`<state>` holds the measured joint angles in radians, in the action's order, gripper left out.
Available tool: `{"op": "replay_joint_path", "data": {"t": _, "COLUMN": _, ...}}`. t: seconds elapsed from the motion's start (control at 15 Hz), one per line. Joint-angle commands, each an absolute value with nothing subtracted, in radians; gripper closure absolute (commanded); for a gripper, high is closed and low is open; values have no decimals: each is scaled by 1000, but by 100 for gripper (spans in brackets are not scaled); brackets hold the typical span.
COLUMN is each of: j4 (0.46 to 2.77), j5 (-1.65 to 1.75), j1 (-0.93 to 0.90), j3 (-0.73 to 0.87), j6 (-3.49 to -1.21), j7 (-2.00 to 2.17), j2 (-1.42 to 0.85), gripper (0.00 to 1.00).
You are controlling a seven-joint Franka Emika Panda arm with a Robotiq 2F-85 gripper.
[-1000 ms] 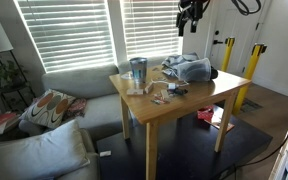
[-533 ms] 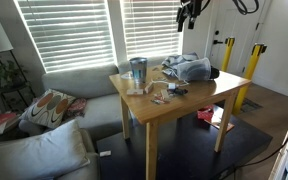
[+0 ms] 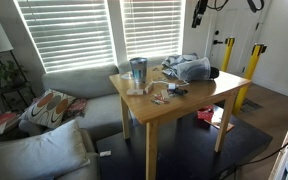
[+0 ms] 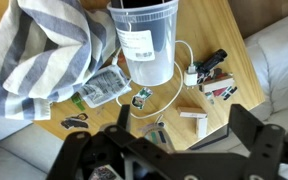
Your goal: Pick up the black purse and put it in the clear cup
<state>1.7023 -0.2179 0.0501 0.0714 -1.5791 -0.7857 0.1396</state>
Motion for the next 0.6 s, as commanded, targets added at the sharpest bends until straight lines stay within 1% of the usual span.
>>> {"op": "replay_joint_path", "data": {"t": 0.0, "j4": 1840, "j5": -215, "j1": 69, "j3": 100, "j6": -1620, "j7": -640, "j2": 262, "gripper": 0}}
{"op": "replay_joint_path", "data": {"t": 0.2, "j4": 1912, "j5": -226, "j1": 84, "j3": 133, "j6": -1607, "j7": -547, "j2": 322, "gripper": 0}}
{"op": "replay_joint_path", "data": {"t": 0.27, "j4": 1825, "j5": -211, "j1": 63, "j3": 134, "j6": -1586, "j7": -598, "j2": 249, "gripper": 0}}
{"op": "replay_joint_path", "data": {"t": 0.53, "j4": 1882, "j5": -211, "j1": 65, "j3": 152, "j6": -1587, "j7": -567, "j2": 297, "gripper": 0}}
